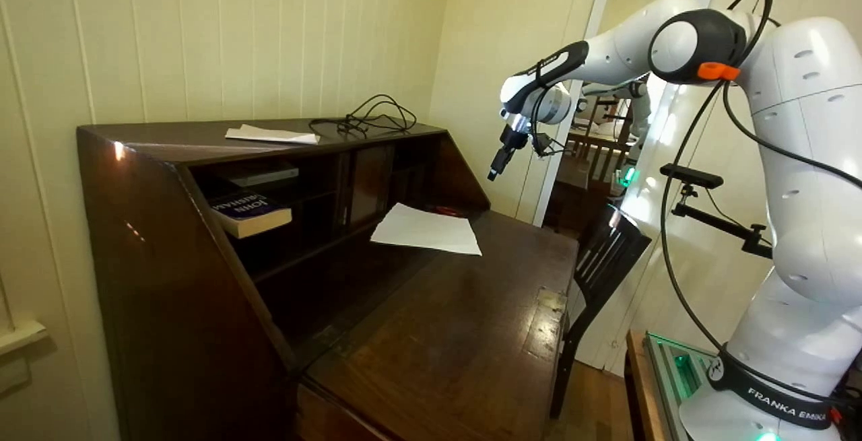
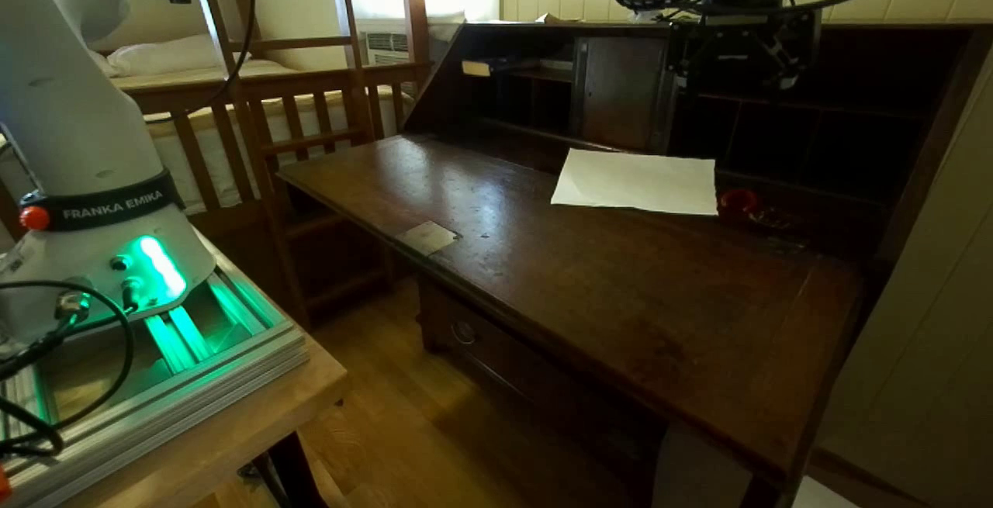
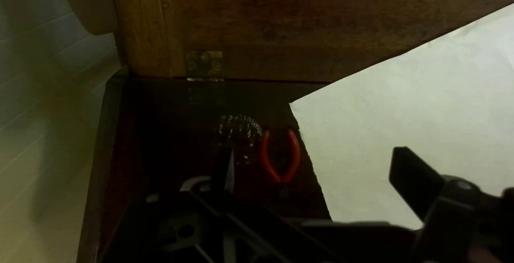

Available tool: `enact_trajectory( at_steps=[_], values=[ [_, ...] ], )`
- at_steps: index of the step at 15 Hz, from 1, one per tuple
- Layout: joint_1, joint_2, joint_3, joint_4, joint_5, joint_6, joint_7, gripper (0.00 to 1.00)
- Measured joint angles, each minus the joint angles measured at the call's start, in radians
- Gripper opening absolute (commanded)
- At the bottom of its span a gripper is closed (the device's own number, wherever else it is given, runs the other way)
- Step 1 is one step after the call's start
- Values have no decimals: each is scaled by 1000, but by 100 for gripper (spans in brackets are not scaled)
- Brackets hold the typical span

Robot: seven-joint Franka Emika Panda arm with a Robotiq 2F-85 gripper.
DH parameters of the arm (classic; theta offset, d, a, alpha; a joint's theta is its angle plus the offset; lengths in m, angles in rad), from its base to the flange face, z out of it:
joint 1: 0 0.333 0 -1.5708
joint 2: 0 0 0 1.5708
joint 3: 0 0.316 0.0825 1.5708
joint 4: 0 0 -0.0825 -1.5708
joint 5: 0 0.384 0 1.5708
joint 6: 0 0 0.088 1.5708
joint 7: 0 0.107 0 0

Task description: Put the red scissors on the top counter

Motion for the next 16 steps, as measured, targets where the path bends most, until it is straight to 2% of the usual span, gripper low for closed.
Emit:
enact_trajectory(
  at_steps=[4,9,16],
  values=[
    [-2,3,13,3,-2,22,15,100],
    [-8,64,71,16,-3,85,36,100],
    [-11,258,89,186,-63,136,186,100]
  ],
)
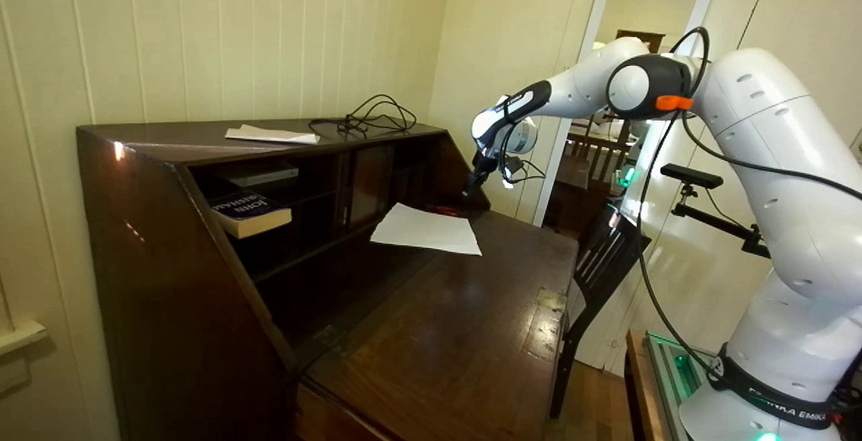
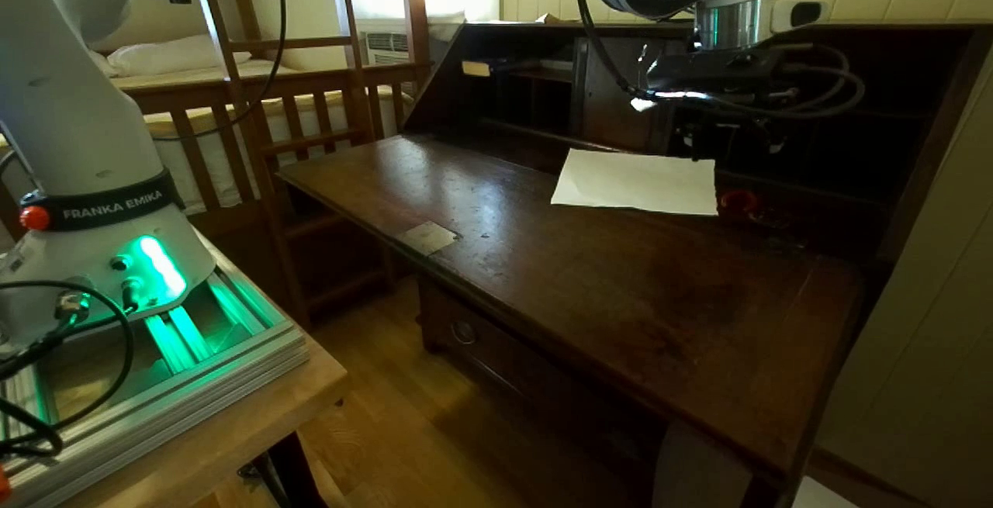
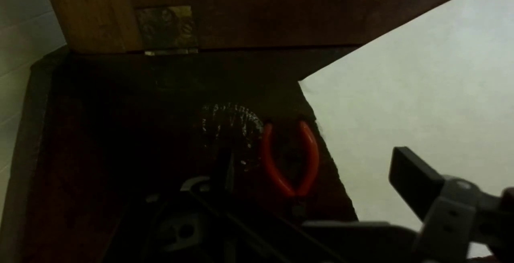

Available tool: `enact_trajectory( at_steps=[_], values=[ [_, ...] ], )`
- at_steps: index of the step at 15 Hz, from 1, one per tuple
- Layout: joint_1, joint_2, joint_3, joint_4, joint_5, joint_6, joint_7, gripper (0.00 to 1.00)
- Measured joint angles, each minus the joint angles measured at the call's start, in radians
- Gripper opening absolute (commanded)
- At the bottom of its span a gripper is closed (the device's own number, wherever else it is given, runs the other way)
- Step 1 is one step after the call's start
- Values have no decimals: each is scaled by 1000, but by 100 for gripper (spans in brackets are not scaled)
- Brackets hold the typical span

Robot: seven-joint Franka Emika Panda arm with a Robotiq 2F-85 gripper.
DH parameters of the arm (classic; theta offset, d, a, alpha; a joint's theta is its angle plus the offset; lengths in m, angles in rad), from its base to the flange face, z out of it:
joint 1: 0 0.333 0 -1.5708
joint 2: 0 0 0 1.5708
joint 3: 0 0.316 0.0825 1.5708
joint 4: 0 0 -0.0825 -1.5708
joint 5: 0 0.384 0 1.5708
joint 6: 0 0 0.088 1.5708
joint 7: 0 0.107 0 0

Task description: Put the red scissors on the top counter

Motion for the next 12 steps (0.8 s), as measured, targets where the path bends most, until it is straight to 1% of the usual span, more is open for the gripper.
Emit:
enact_trajectory(
  at_steps=[4,7,8,10,12],
  values=[
    [-43,118,46,155,-1,-51,34,100],
    [-72,194,51,294,4,-131,44,100],
    [-76,205,50,313,4,-137,45,100],
    [-76,205,50,308,4,-137,45,100],
    [-72,204,49,302,4,-101,46,100]
  ],
)
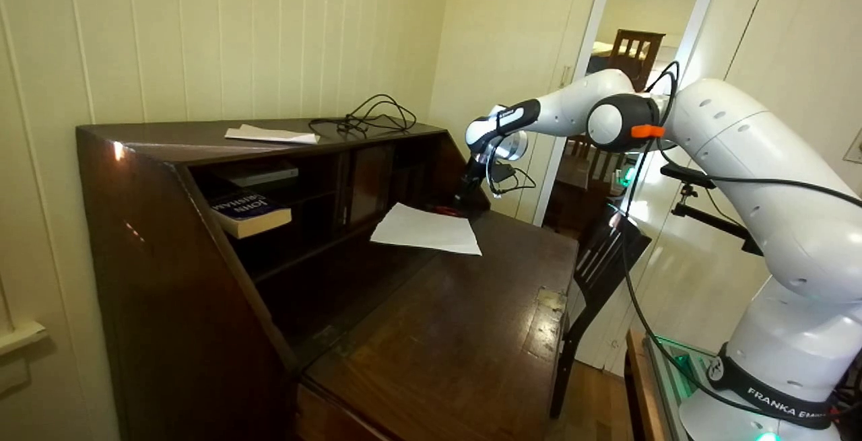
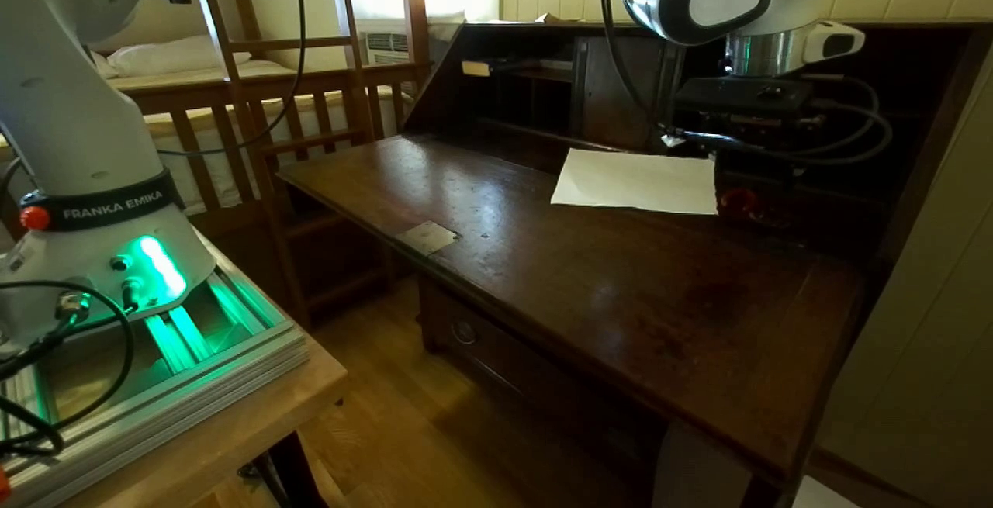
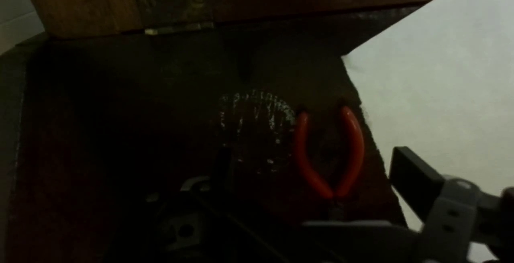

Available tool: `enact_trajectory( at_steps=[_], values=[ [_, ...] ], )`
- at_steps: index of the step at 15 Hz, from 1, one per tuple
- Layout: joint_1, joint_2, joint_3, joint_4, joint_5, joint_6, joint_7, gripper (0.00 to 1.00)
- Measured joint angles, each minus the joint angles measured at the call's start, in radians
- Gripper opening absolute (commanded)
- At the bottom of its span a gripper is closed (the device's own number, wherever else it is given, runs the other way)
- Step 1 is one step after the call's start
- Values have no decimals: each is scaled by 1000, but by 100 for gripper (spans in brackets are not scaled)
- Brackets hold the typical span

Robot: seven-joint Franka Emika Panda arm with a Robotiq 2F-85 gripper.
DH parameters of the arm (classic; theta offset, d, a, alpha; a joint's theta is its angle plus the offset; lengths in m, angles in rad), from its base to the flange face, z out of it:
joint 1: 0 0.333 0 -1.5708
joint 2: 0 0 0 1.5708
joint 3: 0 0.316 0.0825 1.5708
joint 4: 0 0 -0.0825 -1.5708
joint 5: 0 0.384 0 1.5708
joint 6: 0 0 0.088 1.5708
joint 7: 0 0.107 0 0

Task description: Put the red scissors on the top counter

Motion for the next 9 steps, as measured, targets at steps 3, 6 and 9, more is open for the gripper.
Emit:
enact_trajectory(
  at_steps=[3,6,9],
  values=[
    [14,0,0,-20,0,98,7,100],
    [31,14,0,-24,0,163,23,100],
    [40,27,2,-23,0,162,30,100]
  ],
)
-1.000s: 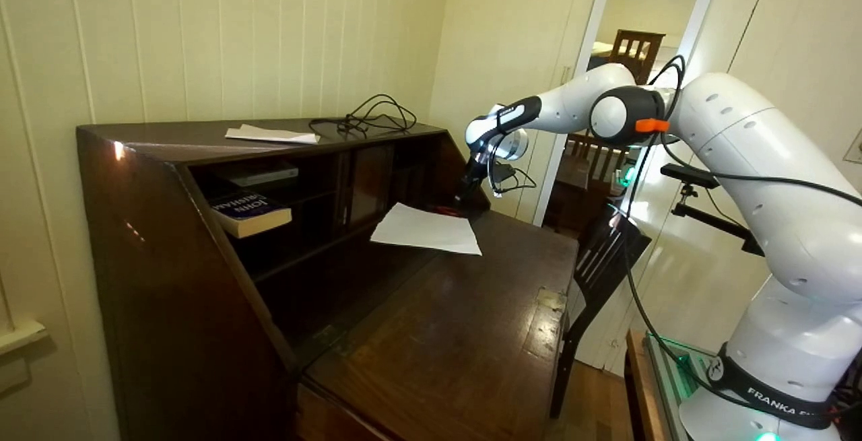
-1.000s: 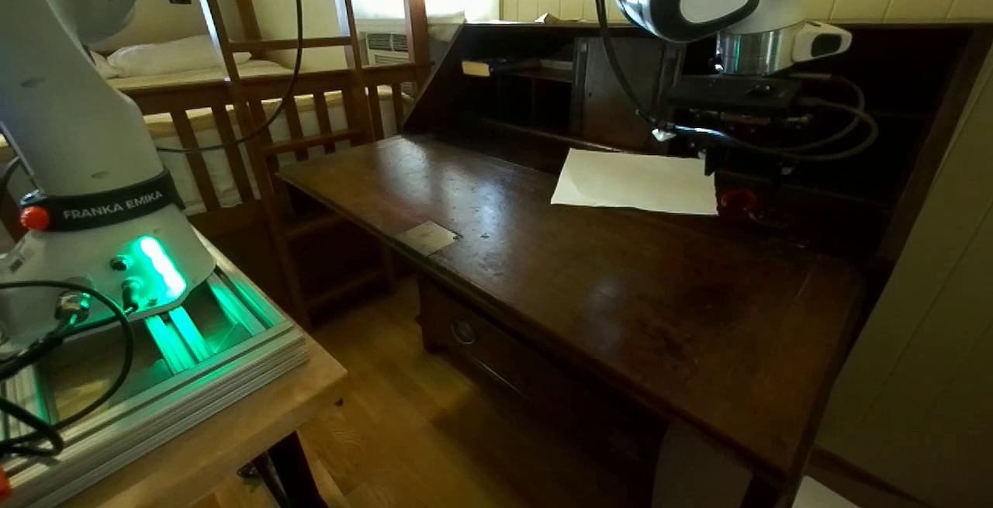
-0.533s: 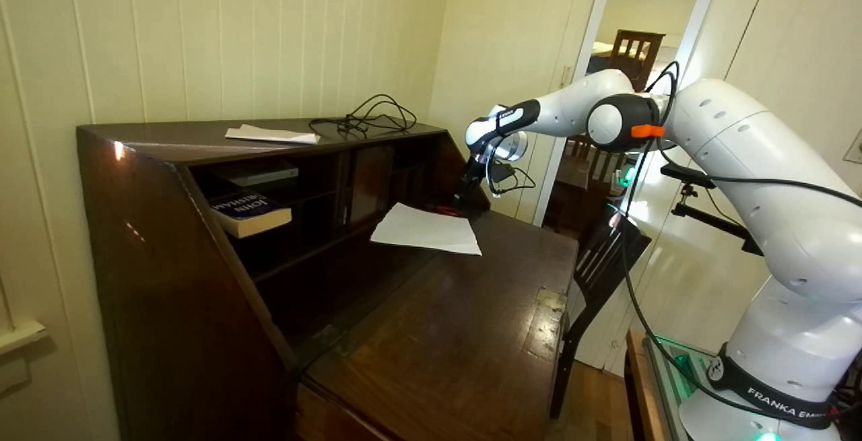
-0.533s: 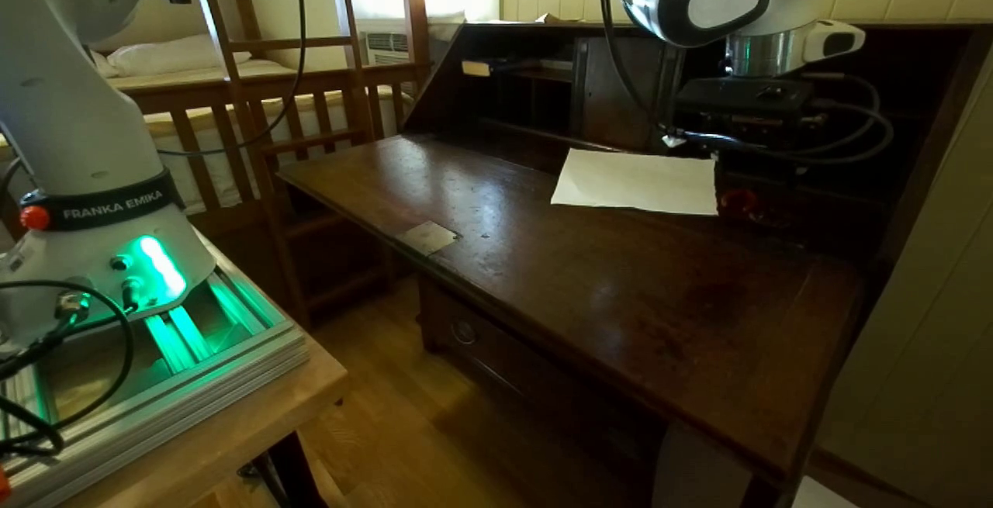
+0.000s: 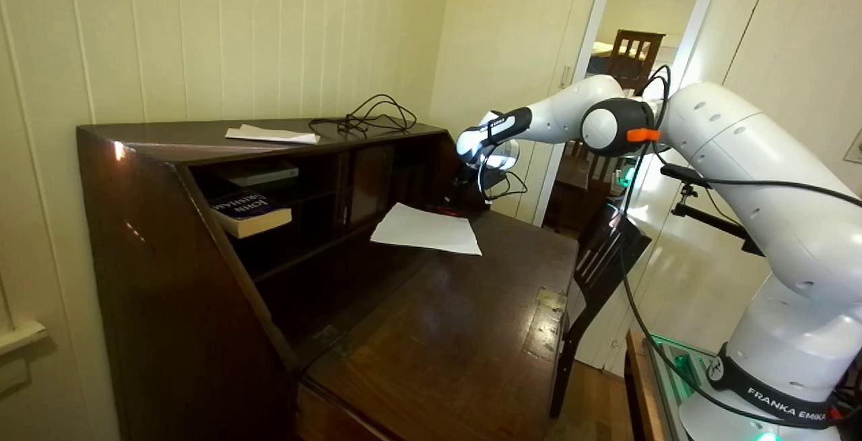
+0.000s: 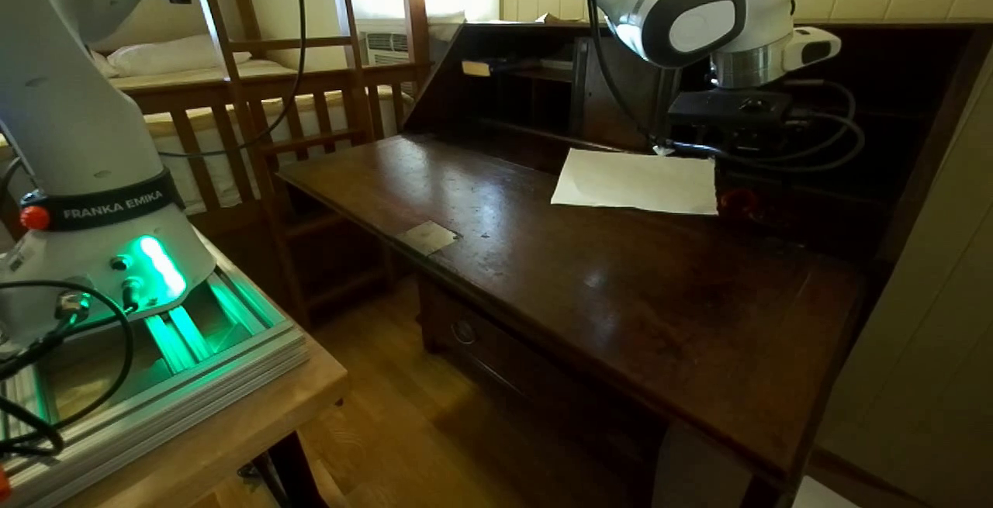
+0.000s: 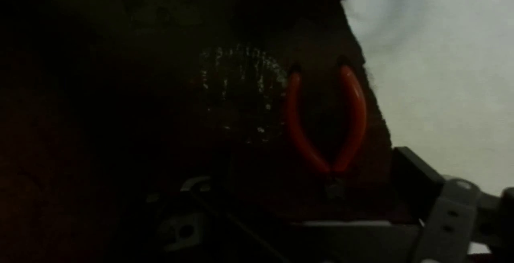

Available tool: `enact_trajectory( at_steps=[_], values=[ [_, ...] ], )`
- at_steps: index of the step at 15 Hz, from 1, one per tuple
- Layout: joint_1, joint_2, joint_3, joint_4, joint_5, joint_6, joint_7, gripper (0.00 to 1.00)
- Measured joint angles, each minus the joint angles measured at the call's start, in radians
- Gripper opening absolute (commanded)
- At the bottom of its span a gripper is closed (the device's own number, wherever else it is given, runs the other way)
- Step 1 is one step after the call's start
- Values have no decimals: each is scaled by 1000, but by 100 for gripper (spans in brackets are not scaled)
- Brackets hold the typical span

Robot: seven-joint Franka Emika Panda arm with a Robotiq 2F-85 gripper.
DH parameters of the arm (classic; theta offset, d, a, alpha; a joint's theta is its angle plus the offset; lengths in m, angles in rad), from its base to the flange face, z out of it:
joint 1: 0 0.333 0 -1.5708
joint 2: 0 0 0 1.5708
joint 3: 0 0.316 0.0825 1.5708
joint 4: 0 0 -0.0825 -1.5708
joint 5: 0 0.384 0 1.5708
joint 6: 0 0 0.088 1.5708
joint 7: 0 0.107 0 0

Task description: Put the red scissors on the top counter

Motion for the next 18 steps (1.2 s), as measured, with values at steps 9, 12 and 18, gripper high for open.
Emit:
enact_trajectory(
  at_steps=[9,12,18],
  values=[
    [-7,18,-9,0,0,-63,9,100],
    [-8,25,-14,0,0,-63,27,100],
    [-17,29,6,16,0,-63,4,100]
  ],
)
